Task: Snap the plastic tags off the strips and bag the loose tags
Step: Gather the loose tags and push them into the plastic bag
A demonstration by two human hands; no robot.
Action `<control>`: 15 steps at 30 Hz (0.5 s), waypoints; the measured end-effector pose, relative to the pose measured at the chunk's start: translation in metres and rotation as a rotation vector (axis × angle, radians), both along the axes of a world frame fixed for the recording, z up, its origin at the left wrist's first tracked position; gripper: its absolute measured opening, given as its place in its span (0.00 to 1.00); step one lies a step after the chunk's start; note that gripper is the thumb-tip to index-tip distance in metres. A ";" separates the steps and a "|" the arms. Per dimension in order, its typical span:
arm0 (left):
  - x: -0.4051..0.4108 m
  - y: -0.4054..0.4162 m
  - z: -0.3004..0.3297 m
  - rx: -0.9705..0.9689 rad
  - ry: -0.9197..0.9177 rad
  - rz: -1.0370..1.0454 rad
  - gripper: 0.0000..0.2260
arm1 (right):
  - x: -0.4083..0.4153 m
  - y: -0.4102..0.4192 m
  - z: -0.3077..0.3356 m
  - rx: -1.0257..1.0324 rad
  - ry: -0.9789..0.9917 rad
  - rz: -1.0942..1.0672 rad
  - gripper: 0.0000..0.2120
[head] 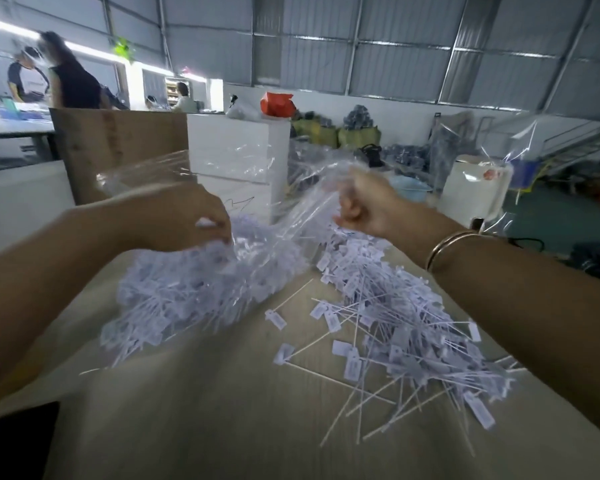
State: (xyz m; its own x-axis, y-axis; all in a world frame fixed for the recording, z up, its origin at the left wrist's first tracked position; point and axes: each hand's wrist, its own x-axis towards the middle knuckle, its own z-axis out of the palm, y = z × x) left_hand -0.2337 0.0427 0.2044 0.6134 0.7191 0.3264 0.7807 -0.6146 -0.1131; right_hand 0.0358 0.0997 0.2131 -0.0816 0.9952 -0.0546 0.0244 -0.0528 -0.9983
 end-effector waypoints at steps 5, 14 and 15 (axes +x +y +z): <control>-0.013 0.014 0.044 0.587 -0.672 0.226 0.12 | 0.013 0.004 0.026 0.042 0.007 -0.036 0.21; 0.015 0.006 0.008 0.220 -0.485 0.080 0.10 | 0.052 -0.006 -0.003 -0.090 -0.266 0.043 0.33; 0.023 0.003 -0.002 0.147 -0.418 0.025 0.10 | 0.058 -0.009 -0.011 -0.109 -0.268 0.073 0.35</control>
